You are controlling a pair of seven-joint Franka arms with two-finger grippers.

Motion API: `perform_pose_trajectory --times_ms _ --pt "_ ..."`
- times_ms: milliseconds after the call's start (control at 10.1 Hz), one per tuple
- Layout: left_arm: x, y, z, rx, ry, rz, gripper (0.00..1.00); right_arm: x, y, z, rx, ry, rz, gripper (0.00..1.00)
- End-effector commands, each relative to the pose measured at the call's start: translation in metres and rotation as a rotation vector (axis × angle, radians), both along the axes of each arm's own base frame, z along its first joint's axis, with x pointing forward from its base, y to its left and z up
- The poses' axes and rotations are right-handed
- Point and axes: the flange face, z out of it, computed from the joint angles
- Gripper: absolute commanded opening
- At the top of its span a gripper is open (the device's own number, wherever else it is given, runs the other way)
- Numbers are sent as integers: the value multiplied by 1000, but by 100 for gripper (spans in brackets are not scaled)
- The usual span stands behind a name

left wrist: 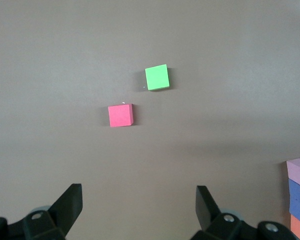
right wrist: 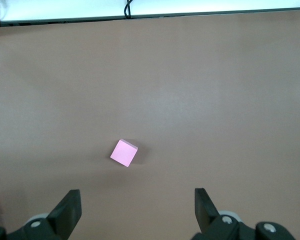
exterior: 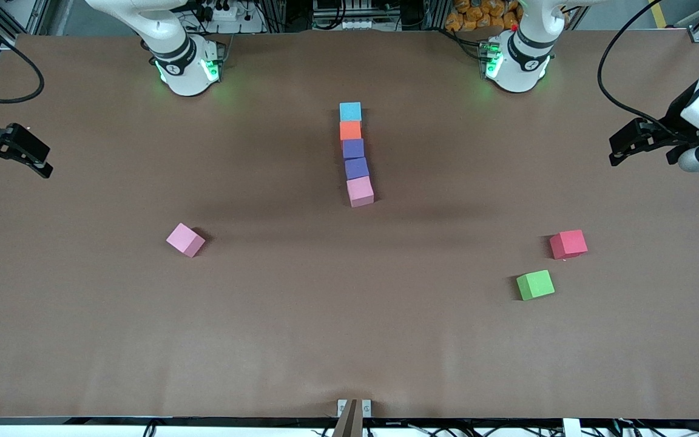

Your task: Arrange blocks into number 1

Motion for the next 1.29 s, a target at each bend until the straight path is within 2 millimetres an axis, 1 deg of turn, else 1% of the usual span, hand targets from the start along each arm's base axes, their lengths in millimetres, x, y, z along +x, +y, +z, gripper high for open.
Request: perform_pose_trajectory --times_ms 0,198,396,495,791,890,989,1088,1187 --pt "-1 3 4 25 -4 -21 100 -1 -4 4 16 -1 -8 100" --pt "-2 3 7 24 -9 -19 100 -1 -7 3 16 1 -13 100" --pt "-4 3 12 15 -19 -18 100 2 -3 -2 14 8 -7 100" --pt "-4 2 13 13 -20 -18 100 2 -5 -3 14 13 -10 100" --pt "-4 1 12 13 -17 -20 100 3 -8 -6 14 16 -16 100" --pt "-4 -2 11 12 -16 -18 100 5 -9 -11 13 25 -16 100" --pt "-4 -3 11 11 -16 -13 100 8 -13 -15 13 31 -22 100" --pt "-3 0 9 10 -11 -12 100 10 -21 -17 14 32 -31 100" --pt "-3 0 7 10 -8 -9 100 12 -24 -20 14 35 -36 100"
